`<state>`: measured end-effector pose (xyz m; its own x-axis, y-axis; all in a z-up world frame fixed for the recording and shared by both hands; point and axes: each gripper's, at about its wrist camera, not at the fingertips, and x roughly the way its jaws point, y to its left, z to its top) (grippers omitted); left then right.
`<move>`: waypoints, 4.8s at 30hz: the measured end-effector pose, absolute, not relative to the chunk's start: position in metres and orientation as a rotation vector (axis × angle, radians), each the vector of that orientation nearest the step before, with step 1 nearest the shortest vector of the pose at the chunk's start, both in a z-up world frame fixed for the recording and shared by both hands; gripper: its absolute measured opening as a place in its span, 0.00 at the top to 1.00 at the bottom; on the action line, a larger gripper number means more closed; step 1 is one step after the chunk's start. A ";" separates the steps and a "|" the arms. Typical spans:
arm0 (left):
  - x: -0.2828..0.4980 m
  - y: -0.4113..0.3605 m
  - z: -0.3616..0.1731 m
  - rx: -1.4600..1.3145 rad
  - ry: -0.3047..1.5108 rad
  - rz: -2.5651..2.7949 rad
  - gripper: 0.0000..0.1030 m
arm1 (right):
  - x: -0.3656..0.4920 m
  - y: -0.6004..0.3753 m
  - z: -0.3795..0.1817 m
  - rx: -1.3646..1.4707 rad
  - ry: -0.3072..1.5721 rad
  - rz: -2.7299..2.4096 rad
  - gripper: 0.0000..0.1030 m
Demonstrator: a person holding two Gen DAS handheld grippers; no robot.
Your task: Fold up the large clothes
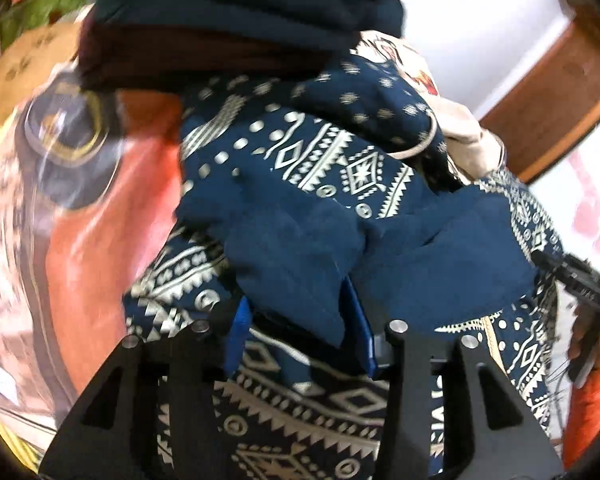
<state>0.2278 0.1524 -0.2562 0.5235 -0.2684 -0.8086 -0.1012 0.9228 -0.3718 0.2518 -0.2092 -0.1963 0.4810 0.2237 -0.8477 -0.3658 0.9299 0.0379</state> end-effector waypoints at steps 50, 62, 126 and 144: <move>0.249 0.205 -0.250 -0.255 1.067 0.151 0.53 | 0.279 -0.233 -0.189 -0.031 1.063 0.336 0.37; 0.282 0.136 -0.151 -0.047 0.832 0.007 0.45 | 0.291 -0.225 -0.140 -0.017 0.973 0.406 0.37; 0.242 0.109 -0.181 0.040 0.945 -0.110 0.92 | 0.238 -0.207 -0.177 -0.065 1.055 0.457 0.93; 0.339 0.035 -0.154 0.042 0.870 -0.230 0.49 | 0.279 -0.175 -0.119 -0.126 0.863 0.468 0.49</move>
<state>0.3392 0.0345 -0.1544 0.6218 -0.1829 -0.7615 0.2172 0.9745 -0.0567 0.2789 -0.1746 -0.1190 0.5561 0.3450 -0.7562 -0.4452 0.8919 0.0795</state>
